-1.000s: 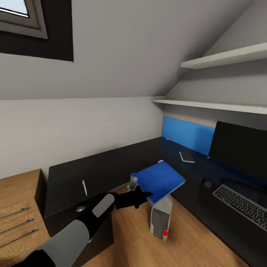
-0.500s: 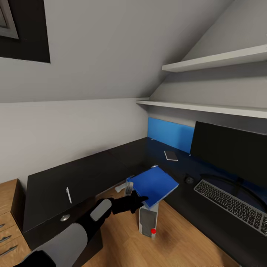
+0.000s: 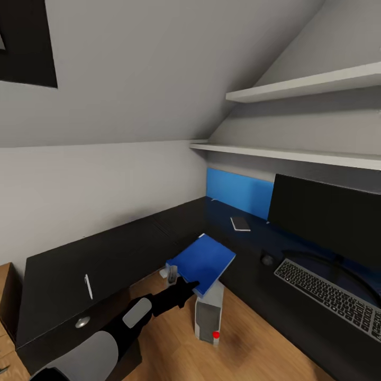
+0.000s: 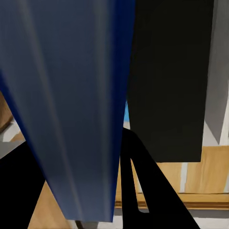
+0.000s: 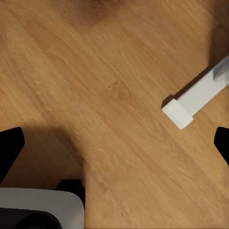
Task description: In the bedroom, organize the workspace by keeping the computer under the desk, ensuring the monitor is on the desk, placing the keyboard on the desk next to the monitor, placing the mouse on the desk next to the keyboard, moving the folder from the swivel chair onto the desk next to the mouse, stacking the notebook on top of the folder with the pen on top of the notebook, and positioning the swivel chair next to the desk.
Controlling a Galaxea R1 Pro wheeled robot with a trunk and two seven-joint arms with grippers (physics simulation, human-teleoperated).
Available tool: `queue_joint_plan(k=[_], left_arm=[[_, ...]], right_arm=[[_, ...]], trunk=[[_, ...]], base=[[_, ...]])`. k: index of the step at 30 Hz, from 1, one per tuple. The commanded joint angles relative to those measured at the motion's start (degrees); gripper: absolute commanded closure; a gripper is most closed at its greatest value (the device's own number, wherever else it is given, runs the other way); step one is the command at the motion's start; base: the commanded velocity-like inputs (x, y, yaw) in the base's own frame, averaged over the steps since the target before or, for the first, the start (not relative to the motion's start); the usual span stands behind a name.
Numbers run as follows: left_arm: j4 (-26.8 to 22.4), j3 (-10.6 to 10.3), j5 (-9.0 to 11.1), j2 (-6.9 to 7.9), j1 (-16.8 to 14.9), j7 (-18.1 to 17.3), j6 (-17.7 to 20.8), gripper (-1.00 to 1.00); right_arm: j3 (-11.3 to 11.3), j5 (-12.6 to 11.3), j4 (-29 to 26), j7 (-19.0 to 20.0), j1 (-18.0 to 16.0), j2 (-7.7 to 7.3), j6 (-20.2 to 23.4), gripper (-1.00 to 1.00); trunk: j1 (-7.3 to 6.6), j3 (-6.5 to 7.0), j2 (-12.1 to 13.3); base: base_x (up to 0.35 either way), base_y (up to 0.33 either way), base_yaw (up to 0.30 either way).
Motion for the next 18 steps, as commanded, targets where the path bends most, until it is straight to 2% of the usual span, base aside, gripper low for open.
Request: queue_joint_plan(k=[1, 6, 13, 15, 18], left_arm=[[0.6, -0.3, 0.6, -0.01, -0.1, -0.2, 0.2, 1.0], [1.6, -0.2, 0.6, 0.0, 0.0, -0.2, -0.3, 1.0], [1.9, 0.2, 1.2, 0.46, 1.9, -0.4, -1.6, 1.0], [1.9, 1.3, 1.3, 1.31, 2.6, -1.1, -1.9, 1.0], [2.0, 3.9, 0.9, 2.05, 3.2, -1.9, -4.5, 1.0]], right_arm=[[0.3, -0.6, 0.0, 0.1, 0.0, -0.05, -0.1, -1.0], [0.2, -0.6, 0.0, 0.1, 0.0, -0.04, -0.1, -1.0], [0.2, -0.6, 0.0, 0.0, 0.0, -0.04, 0.0, -1.0], [0.2, -0.6, 0.0, 0.1, 0.0, -0.04, -0.1, -1.0], [0.3, -0.6, 0.0, 0.0, 0.0, -0.04, -0.1, -1.0]], trunk=[[0.04, -0.05, 0.0], [0.04, 0.02, 0.0], [0.04, 0.19, 0.0], [0.04, 0.23, 0.0], [0.04, 0.27, 0.0]], base=[[0.316, 0.0, -0.244], [0.239, 0.0, -0.272], [0.047, 0.0, -0.291], [0.008, 0.0, -0.27], [0.004, 0.0, -0.133]])
